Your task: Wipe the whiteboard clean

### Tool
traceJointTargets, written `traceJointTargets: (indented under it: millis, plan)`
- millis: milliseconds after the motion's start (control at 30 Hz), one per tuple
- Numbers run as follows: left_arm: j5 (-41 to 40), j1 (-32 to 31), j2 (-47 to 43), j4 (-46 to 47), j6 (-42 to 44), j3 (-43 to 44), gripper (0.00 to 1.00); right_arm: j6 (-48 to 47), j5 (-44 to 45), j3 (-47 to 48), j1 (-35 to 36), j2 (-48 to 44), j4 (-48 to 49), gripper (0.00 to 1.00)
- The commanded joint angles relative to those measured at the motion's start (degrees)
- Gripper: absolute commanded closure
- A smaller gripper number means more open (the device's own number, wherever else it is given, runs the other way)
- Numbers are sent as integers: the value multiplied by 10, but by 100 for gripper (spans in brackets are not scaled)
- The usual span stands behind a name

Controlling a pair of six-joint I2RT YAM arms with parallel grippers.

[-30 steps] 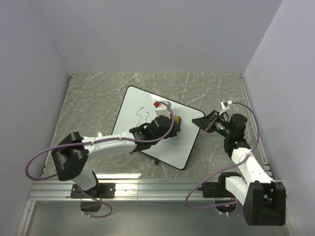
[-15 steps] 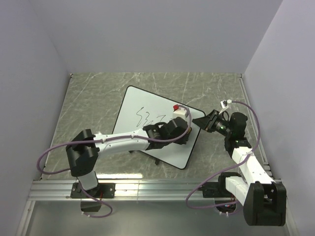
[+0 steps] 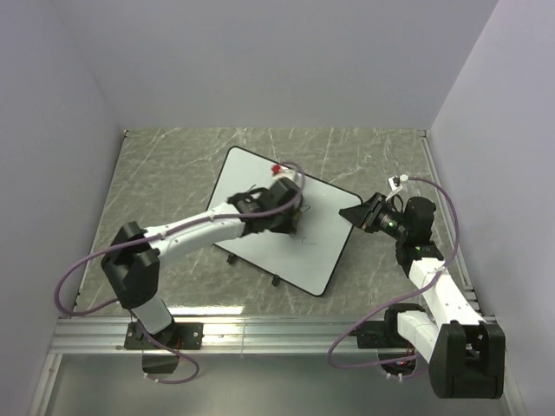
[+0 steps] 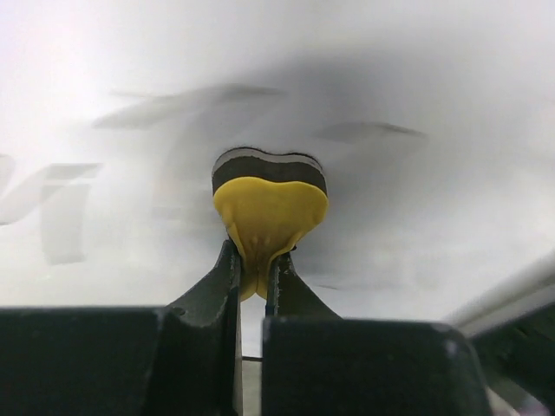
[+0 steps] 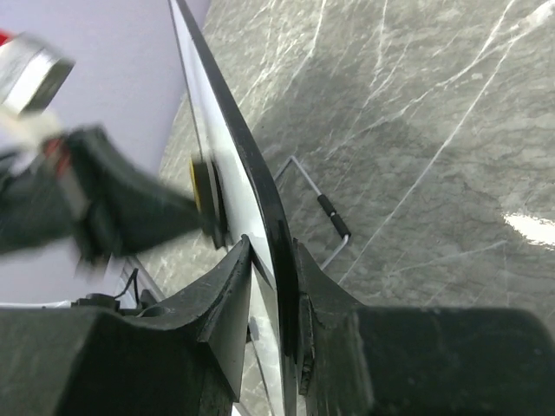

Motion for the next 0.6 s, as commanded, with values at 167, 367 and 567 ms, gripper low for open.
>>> traceJointTargets:
  millis: [167,367,567]
  plan:
    - [-141,221,-13,-66,111,-104,100,-13,-26,41,9,-19,3,100]
    - [-139,273,6,-53,153,-63,100,-12,-32,43,9,-14,7,100]
    - [-45,254,-9,-26,146,-44,100,-10,-29,45,9,-8,11,100]
